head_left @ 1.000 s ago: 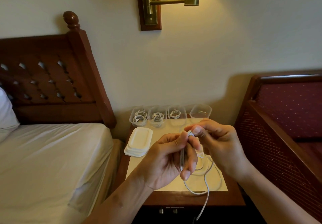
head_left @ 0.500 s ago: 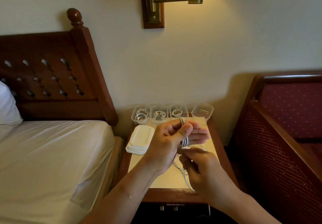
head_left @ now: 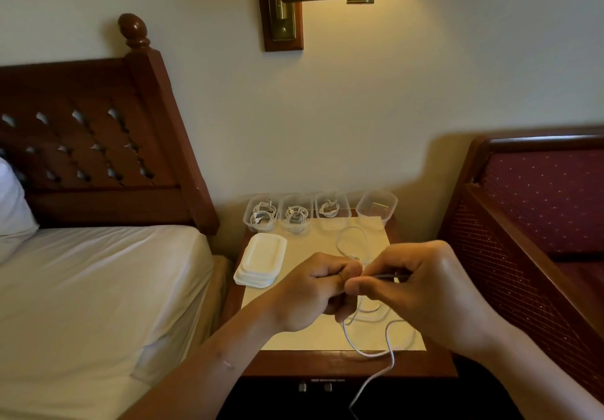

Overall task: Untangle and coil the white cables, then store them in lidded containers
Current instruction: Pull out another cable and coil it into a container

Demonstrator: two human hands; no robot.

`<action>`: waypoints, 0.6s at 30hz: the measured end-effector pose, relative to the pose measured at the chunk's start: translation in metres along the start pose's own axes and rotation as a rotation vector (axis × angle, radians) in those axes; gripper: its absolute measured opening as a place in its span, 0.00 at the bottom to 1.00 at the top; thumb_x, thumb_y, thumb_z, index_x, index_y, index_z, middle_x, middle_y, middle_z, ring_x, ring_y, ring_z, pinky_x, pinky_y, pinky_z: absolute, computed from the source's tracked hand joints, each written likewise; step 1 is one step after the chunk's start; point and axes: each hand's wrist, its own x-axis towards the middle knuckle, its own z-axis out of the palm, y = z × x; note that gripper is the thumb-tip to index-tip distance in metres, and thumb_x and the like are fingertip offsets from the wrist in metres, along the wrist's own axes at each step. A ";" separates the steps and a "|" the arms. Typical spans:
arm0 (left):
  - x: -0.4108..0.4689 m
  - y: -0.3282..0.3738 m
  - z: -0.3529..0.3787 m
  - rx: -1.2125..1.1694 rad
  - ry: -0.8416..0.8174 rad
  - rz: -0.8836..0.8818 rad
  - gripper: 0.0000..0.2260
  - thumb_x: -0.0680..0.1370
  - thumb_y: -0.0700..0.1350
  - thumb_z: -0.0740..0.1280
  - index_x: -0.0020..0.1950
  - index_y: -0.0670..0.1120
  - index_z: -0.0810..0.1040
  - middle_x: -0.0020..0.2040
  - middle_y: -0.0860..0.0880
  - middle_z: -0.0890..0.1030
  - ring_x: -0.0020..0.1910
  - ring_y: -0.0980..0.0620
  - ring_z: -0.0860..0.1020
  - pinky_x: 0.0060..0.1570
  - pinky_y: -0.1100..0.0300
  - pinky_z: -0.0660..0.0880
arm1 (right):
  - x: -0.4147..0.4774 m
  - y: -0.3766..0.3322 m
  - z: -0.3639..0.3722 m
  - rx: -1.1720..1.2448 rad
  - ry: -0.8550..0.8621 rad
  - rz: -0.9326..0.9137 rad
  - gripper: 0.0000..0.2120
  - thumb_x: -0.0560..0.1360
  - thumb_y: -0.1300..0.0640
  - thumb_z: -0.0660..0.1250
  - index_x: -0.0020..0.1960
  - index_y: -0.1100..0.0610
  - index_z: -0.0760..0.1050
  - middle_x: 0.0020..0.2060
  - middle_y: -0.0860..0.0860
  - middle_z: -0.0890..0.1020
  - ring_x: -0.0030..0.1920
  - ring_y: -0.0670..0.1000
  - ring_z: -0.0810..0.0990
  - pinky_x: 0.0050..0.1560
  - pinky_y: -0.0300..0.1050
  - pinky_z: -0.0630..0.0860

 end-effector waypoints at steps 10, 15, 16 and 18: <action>-0.004 0.003 0.004 -0.304 -0.145 0.026 0.18 0.86 0.48 0.56 0.55 0.38 0.81 0.32 0.42 0.72 0.29 0.50 0.65 0.30 0.50 0.52 | 0.017 0.015 -0.012 0.081 0.086 -0.116 0.09 0.65 0.52 0.82 0.40 0.55 0.87 0.34 0.44 0.83 0.34 0.49 0.81 0.35 0.35 0.74; -0.007 0.008 0.011 -0.465 -0.106 0.100 0.18 0.85 0.51 0.58 0.50 0.39 0.80 0.29 0.46 0.70 0.26 0.53 0.63 0.30 0.51 0.54 | 0.020 0.027 -0.003 0.331 0.073 -0.066 0.02 0.72 0.61 0.76 0.43 0.55 0.88 0.39 0.53 0.85 0.37 0.56 0.82 0.38 0.53 0.78; -0.008 0.010 0.013 -0.487 -0.103 0.117 0.18 0.85 0.51 0.58 0.50 0.40 0.80 0.28 0.47 0.69 0.25 0.53 0.62 0.29 0.52 0.55 | 0.019 0.029 0.000 0.394 0.085 -0.066 0.03 0.74 0.63 0.74 0.45 0.58 0.87 0.39 0.54 0.85 0.37 0.52 0.82 0.37 0.46 0.78; -0.009 0.013 0.014 -0.556 -0.091 0.152 0.18 0.85 0.50 0.57 0.49 0.40 0.80 0.27 0.48 0.70 0.24 0.53 0.62 0.28 0.55 0.57 | 0.016 0.030 0.009 0.515 0.117 -0.038 0.06 0.77 0.65 0.69 0.46 0.64 0.85 0.37 0.53 0.84 0.33 0.43 0.79 0.35 0.33 0.74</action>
